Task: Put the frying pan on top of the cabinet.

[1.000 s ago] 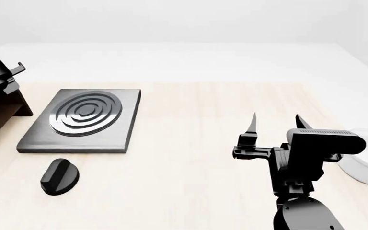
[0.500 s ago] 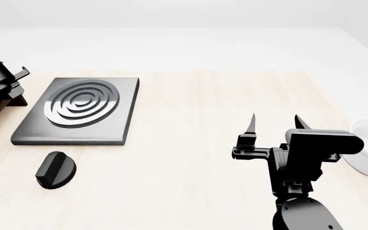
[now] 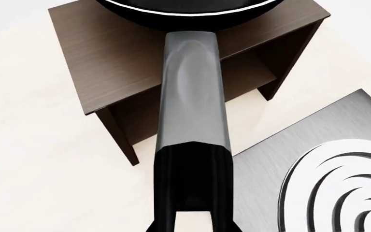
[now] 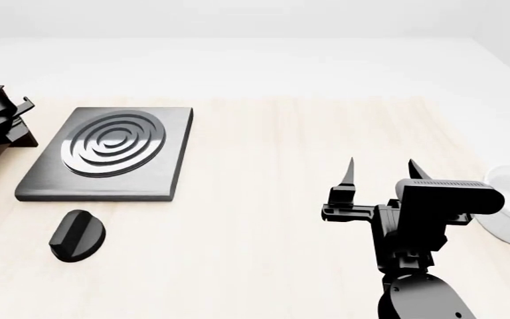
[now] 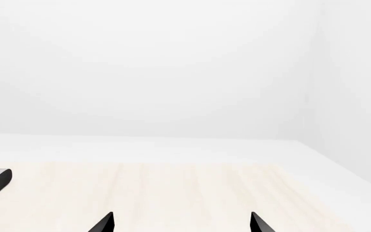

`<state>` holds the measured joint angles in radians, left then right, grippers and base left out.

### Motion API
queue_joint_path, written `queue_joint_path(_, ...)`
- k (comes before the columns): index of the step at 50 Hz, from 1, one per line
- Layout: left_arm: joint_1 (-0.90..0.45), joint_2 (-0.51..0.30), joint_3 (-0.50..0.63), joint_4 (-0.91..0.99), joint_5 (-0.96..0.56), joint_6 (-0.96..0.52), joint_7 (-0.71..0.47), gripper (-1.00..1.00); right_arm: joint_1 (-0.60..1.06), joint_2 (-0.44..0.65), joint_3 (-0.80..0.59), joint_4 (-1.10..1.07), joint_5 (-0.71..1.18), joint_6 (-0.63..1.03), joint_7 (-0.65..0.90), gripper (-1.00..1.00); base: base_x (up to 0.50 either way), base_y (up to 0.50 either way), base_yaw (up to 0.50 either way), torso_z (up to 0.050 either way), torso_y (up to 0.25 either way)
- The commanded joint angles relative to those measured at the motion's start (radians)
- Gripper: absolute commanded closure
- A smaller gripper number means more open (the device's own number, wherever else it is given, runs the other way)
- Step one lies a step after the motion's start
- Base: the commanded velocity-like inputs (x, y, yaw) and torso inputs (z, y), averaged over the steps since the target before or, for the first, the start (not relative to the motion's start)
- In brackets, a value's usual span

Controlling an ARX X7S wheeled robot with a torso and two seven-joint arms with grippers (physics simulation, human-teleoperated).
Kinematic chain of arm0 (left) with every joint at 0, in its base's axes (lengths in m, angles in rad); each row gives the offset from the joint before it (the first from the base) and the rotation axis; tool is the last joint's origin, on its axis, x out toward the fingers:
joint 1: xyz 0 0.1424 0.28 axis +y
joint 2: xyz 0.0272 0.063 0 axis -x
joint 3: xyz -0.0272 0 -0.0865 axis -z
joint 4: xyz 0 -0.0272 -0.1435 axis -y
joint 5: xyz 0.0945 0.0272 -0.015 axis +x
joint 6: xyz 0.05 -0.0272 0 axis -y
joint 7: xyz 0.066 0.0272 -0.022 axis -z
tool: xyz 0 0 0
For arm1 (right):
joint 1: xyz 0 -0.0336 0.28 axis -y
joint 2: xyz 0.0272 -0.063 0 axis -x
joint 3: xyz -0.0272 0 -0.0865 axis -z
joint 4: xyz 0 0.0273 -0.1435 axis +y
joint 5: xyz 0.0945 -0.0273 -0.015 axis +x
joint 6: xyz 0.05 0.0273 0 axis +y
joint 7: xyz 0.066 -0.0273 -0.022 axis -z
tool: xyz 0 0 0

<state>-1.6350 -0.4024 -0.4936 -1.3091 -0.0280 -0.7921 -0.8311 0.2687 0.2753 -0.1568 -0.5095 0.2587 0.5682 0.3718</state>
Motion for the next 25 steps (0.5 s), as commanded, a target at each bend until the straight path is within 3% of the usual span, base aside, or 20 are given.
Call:
queue_joint_path(1,-0.020,-0.004,0.080,0.000,0.031,-0.002,-0.012,-1.00,0.001,0.003,-0.004,0.001,0.004,-0.001,0.004,-1.00,0.00,0.00,0.00,0.000,0.000)
queue_joint_path(12,-0.025,-0.005,0.096,0.000,0.030,0.011,0.005,-1.00,0.004,0.005,-0.008,0.006,0.006,-0.003,0.007,-1.00,0.00,0.00,0.00,0.000,0.000)
queue_joint_path(16,-0.031,0.001,0.139,0.000,0.039,0.044,0.065,-1.00,0.005,0.006,-0.012,0.007,0.006,-0.004,0.008,-1.00,0.00,0.00,0.00,0.000,0.000)
queue_joint_path(25,-0.038,0.002,0.144,0.000,0.030,0.061,0.087,-1.00,0.004,0.008,-0.014,0.006,0.009,-0.005,0.011,-1.00,0.00,0.00,0.00,0.000,0.250)
